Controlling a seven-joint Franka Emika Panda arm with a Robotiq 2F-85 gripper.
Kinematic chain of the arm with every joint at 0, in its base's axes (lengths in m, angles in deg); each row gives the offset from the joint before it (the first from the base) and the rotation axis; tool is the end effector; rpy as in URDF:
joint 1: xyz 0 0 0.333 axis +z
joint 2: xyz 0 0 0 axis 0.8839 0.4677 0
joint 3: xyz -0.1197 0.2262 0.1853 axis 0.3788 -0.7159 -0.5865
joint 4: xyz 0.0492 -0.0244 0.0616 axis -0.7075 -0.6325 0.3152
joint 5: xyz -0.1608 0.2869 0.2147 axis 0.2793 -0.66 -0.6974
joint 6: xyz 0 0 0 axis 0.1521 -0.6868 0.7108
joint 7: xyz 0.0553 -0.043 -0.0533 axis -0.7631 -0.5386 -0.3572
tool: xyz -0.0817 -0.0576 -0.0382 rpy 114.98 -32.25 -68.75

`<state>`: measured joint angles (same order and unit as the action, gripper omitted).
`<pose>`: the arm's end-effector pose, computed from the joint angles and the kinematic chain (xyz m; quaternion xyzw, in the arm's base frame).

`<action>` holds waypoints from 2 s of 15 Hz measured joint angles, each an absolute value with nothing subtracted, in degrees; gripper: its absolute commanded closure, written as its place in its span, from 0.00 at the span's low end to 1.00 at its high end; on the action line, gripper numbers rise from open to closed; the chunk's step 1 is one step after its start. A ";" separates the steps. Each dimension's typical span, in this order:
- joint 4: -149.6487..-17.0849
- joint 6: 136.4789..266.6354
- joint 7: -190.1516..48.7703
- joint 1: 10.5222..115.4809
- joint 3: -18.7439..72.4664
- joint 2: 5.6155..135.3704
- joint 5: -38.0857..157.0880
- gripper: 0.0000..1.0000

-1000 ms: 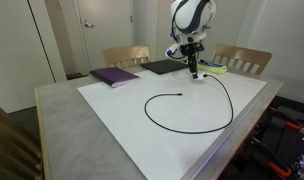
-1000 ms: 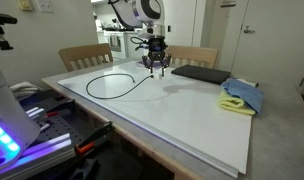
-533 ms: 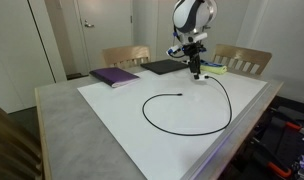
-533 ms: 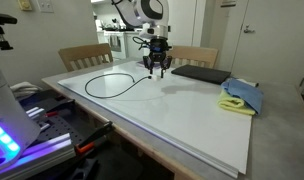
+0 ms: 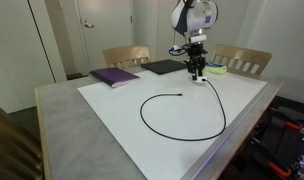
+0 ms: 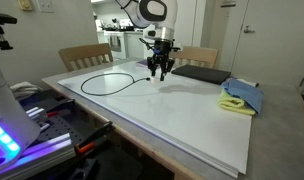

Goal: Unwind the charging cable

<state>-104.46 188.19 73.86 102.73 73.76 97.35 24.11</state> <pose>0.5668 -0.0777 0.1819 0.0181 -0.9891 0.0240 0.1442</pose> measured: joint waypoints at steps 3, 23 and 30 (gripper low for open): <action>-104.33 188.19 73.90 102.81 73.83 97.79 24.12 0.72; -104.16 181.49 73.94 98.99 83.69 111.45 9.31 0.22; -100.63 175.78 73.94 100.35 86.81 116.15 6.57 0.00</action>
